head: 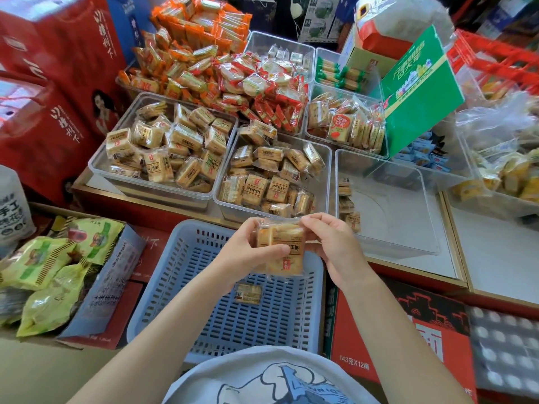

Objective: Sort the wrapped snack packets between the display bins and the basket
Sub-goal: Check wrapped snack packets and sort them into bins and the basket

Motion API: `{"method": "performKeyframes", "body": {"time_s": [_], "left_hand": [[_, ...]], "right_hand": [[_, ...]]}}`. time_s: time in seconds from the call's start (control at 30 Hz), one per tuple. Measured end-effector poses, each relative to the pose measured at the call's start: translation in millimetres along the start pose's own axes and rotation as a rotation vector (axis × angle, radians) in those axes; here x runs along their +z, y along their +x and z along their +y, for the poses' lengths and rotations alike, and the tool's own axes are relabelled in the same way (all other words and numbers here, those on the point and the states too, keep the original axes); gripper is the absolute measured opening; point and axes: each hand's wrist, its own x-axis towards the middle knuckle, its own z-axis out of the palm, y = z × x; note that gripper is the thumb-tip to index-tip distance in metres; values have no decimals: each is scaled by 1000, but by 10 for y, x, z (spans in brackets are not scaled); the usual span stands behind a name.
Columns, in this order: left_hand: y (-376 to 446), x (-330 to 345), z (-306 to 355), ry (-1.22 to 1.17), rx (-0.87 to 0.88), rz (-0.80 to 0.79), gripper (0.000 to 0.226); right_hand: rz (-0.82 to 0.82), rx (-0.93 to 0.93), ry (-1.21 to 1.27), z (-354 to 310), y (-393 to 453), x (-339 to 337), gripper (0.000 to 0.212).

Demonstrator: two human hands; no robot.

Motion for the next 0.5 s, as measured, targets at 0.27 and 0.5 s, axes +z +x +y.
{"method": "performKeyframes", "body": {"time_s": [0.27,0.5], "left_hand": [[64,-51,46,-424,-274,135,37],[76,-2,-26,-451,-285,130,40]], "right_hand": [[-168,-84,-260,141,-66,21,16],[-100,-175,-301,160,-115,43,18]]}}
